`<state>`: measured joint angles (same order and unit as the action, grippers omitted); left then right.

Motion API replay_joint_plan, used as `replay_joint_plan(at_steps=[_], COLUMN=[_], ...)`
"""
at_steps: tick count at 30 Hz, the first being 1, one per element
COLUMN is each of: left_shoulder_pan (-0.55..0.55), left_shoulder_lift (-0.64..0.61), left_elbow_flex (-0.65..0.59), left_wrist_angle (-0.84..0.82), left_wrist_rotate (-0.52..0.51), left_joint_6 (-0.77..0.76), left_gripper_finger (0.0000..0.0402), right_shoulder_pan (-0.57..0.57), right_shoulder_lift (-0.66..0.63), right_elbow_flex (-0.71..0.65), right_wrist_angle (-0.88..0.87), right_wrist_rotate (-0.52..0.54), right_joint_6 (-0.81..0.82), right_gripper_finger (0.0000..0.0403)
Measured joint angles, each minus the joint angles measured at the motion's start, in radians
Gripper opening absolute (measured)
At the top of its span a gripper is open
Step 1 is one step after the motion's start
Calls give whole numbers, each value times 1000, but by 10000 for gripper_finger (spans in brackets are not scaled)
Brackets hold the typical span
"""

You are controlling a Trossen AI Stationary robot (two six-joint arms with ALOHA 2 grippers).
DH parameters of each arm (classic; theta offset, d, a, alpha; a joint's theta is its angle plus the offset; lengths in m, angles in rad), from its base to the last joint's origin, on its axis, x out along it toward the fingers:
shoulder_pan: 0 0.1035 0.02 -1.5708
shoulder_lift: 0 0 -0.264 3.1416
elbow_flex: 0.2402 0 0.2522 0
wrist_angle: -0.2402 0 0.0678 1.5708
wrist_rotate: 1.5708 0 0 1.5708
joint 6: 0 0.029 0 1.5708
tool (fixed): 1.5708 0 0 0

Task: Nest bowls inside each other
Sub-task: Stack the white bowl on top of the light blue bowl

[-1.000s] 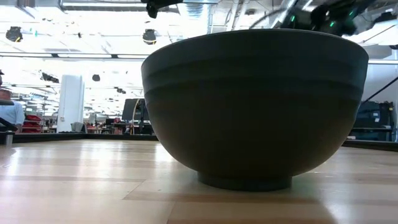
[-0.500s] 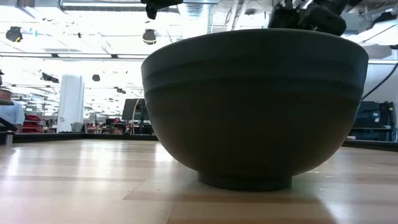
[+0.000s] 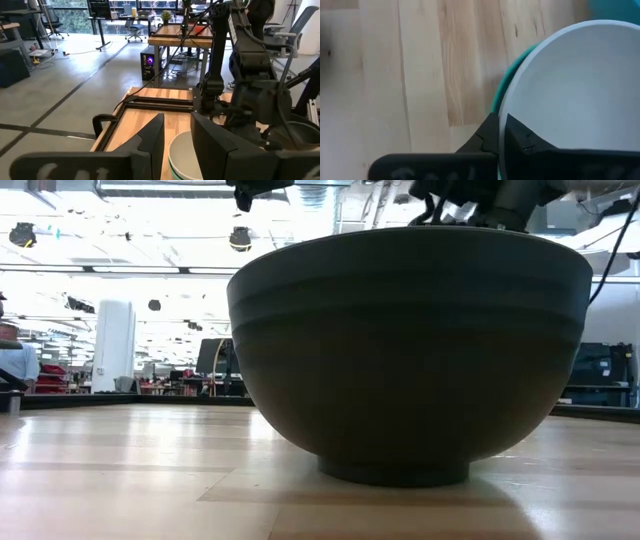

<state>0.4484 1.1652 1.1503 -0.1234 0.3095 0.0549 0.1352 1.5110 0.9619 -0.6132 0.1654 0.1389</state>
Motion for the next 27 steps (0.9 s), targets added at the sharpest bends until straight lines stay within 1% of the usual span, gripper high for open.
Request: replay_joint_plan(at_steps=[7,9,12,14,20,27], left_shoulder_pan=[0,0,0,0,0,0], left_shoulder_lift=[0,0,0,0,0,0], left_elbow_flex=[0,0,0,0,0,0], left_wrist_angle=[0,0,-1,0,-2,-2], left_wrist_rotate=[0,1,30,42,44,44], left_joint_6=[4,5,27,32,30,30], left_gripper_finger=[87,87,87,87,87,87], right_shoulder_pan=[0,0,0,0,-25,-61], right_shoulder_lift=[-19,-19,-19,-19,-19,-19], right_elbow_flex=[1,1,1,1,1,1], right_wrist_angle=[11,23,22,22,23,29], right_wrist_rotate=[-13,-40,-110,-126,-128,-138], right_joint_6=[11,4,-11,-12,-8,-8], right_gripper_finger=[42,43,44,46,61,89])
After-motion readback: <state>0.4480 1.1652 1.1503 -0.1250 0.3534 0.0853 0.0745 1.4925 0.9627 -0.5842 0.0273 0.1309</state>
